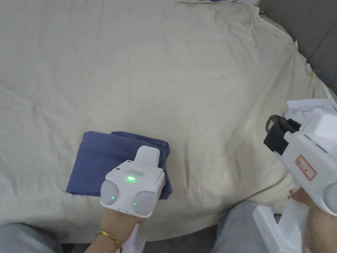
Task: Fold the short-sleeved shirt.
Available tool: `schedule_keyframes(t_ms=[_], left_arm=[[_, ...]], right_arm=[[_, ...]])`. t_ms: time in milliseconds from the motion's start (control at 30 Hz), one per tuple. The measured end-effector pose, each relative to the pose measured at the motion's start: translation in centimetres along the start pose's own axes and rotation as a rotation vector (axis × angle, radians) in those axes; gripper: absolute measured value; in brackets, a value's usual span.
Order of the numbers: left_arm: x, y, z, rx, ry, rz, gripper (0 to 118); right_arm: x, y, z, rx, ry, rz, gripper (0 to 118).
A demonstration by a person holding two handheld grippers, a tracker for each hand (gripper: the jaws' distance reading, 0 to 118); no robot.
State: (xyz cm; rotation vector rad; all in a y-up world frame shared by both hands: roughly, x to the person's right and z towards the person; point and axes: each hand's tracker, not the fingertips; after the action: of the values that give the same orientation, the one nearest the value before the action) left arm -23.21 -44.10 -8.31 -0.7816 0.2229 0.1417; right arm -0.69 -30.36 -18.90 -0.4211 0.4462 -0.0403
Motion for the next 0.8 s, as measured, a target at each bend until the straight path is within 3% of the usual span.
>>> schedule_keyframes(t_ms=[100, 233, 300, 367, 567, 667, 800], left_arm=[[1.7, 0.0, -0.2, 0.030, 0.059, -0.076, 0], [2.1, 1.3, -0.1, 0.016, 0.028, -0.050, 0], [2.0, 2.0, 0.4, 0.009, -0.032, -0.012, 0], [1.8, 3.5, 1.6, -0.019, -0.185, 0.067, 0], [-2.3, 8.8, 5.3, 0.131, -0.247, 0.153, 0], [-7.0, 11.1, 8.2, 0.235, -0.203, 0.205, 0], [-12.5, 11.6, 11.4, 0.343, -0.050, 0.232, 0]], right_arm=[[0.5, 0.0, 0.3, -0.001, -0.008, -0.011, 0], [0.8, 0.0, 0.3, 0.000, -0.017, -0.006, 0], [0.8, 0.0, 0.3, 0.000, -0.017, -0.014, 0], [0.7, 0.1, 0.2, 0.002, -0.013, -0.021, 0], [-1.1, 0.6, 0.5, 0.019, 0.014, -0.004, 0], [-3.0, 0.5, 0.6, 0.037, 0.022, 0.037, 0], [-6.1, 0.0, 0.9, 0.107, 0.057, 0.012, 0]])
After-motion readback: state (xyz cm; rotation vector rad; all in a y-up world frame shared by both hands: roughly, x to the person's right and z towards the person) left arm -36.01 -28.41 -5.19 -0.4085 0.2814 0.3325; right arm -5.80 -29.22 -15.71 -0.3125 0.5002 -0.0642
